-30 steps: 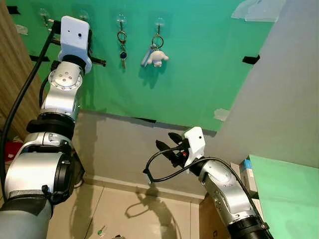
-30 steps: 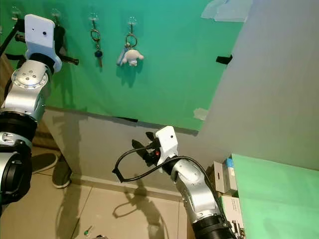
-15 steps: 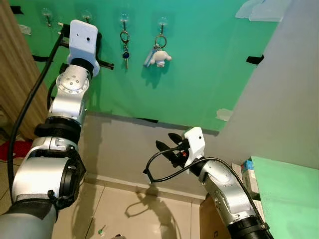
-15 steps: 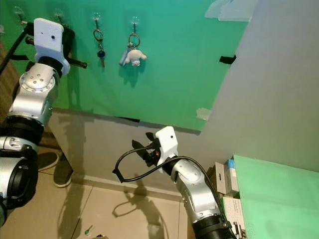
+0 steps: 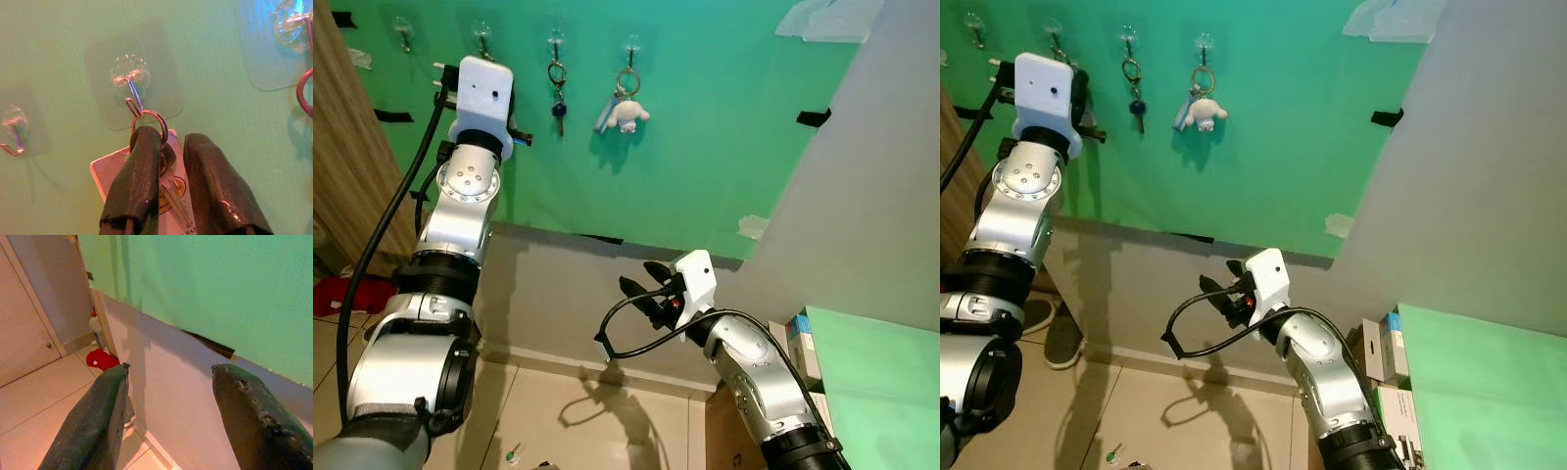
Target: Hang keys on a hook
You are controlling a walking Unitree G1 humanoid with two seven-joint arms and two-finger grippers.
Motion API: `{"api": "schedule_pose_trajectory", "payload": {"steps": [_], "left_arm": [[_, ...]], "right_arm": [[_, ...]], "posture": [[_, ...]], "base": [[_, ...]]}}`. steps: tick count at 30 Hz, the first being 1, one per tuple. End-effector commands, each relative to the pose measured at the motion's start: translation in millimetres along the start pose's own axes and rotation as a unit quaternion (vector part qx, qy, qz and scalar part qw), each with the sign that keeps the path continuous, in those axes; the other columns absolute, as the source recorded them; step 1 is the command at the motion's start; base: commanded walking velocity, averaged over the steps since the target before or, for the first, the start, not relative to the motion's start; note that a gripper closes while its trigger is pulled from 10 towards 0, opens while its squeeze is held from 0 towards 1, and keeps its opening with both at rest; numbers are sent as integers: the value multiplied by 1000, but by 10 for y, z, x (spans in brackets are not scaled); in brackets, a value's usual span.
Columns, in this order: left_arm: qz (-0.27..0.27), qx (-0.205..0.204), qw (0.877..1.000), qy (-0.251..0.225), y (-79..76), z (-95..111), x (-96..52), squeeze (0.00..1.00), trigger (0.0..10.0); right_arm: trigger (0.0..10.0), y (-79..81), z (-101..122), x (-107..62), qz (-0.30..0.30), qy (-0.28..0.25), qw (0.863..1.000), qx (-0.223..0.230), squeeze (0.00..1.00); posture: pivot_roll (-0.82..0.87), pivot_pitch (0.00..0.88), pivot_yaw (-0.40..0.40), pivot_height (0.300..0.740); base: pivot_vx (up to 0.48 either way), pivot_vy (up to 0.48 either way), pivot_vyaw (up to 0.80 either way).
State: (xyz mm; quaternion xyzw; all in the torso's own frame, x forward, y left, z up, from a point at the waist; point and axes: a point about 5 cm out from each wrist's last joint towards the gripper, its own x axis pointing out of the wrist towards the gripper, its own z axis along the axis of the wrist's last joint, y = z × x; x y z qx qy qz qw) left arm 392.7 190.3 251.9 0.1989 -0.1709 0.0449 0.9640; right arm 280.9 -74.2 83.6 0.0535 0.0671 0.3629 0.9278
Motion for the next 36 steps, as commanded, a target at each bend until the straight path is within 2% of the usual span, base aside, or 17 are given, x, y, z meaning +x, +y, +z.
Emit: {"api": "schedule_pose_trajectory", "payload": {"steps": [1,3,4,5,12,21,24,26,27,28,31,34,36], "left_arm": [[0,29,999,-22,-66,36,-49,1000,10000],[1,32,998,-47,-84,96,-78,1000,10000],[1,32,998,-47,-84,96,-78,1000,10000],[-1,15,998,-53,-113,120,-102,1000,10000],[-12,20,998,-60,-162,148,-201,1000,10000],[-25,10,999,-25,-205,36,-269,1000,10000],[-27,-32,999,-3,-207,-34,-350,1000,10000],[-28,-43,999,1,-208,-53,-381,1000,10000],[-29,-59,998,8,-212,-84,-439,1000,10000],[-32,-102,994,21,-231,-152,-595,1000,10000],[-41,-147,987,47,-260,-281,-944,1000,10000],[-49,-165,982,76,-282,-391,-1222,1000,10000],[-73,-158,981,88,-327,-484,-1414,1000,10000]], "right_arm": [[10000,-28,20,-23,-4,-3,1000,1,0],[10000,-27,21,-20,-4,-3,1000,0,0],[10000,-27,21,-20,-4,-3,1000,0,0],[10000,-26,22,-18,-4,-3,1000,0,0],[10000,-33,21,-23,-10,-6,1000,5,0],[10000,-27,15,-18,-6,-3,1000,5,0],[10000,-38,13,-29,-10,-4,1000,4,0],[10000,-41,11,-35,-11,-4,1000,4,0],[10000,-53,14,-44,-17,-6,1000,3,0],[10000,-89,25,-74,-33,-13,999,3,0],[10000,-229,87,-142,-89,-36,995,18,0],[10000,-340,96,-214,-131,-44,990,27,0],[10000,-391,55,-250,-154,-37,987,26,0]], "posture": [[7,0,-37,740],[11,0,-39,740],[11,0,-39,740],[11,0,-39,740],[18,0,-38,740],[22,0,-41,740],[19,0,-35,740],[16,0,-29,740],[16,0,-29,740],[19,0,-22,740],[30,0,-23,740],[40,0,-27,740],[51,0,-34,740]], "base": [[0,0,0],[0,0,0],[0,0,0],[0,0,0],[0,0,0],[0,0,0],[0,0,0],[0,0,0],[0,0,0],[0,0,0],[0,0,0],[0,0,0],[0,0,0]]}}
